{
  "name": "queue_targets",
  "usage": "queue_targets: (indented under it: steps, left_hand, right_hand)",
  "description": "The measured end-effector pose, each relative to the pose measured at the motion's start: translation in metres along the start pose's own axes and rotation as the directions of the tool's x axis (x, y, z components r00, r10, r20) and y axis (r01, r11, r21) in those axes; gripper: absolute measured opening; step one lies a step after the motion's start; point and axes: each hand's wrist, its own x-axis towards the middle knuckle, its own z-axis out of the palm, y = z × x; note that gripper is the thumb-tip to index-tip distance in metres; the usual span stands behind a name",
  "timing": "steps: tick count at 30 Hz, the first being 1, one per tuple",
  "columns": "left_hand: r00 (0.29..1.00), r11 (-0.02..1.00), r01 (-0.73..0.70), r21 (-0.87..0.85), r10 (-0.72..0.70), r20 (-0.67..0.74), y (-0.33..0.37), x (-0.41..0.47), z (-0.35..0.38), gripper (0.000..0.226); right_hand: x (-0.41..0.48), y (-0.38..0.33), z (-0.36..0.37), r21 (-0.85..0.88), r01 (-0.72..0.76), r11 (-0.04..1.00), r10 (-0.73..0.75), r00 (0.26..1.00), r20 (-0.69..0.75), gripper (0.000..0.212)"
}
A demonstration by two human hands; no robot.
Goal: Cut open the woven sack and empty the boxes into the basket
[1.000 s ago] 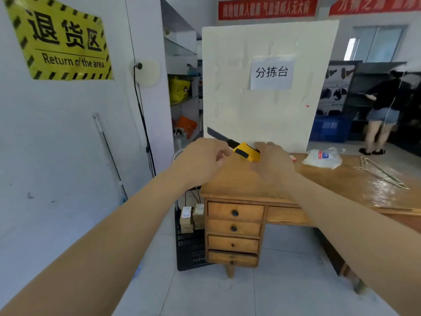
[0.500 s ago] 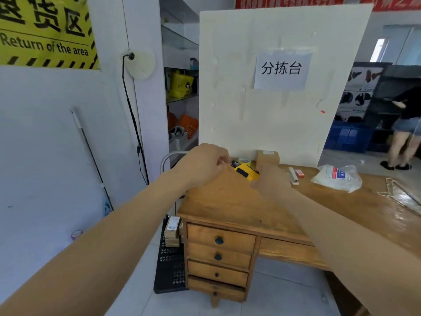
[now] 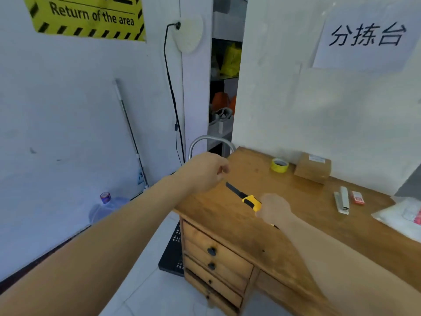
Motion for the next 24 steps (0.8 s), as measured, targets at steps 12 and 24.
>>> queue_targets:
  steps: [12,24]
  left_hand:
    - [0.914,0.916,0.390,0.092,-0.397,0.084,0.031,0.000,0.050,0.028]
    - [0.879,0.878,0.469,0.097,-0.474,0.048,0.029,-0.012,0.048,0.027]
  right_hand:
    - [0.057,0.057,0.085,-0.027,0.138,0.990,-0.131,0.974,0.186,0.016]
    - [0.080,0.041,0.082,0.005,0.217,0.976,-0.216,0.970,0.115,0.019]
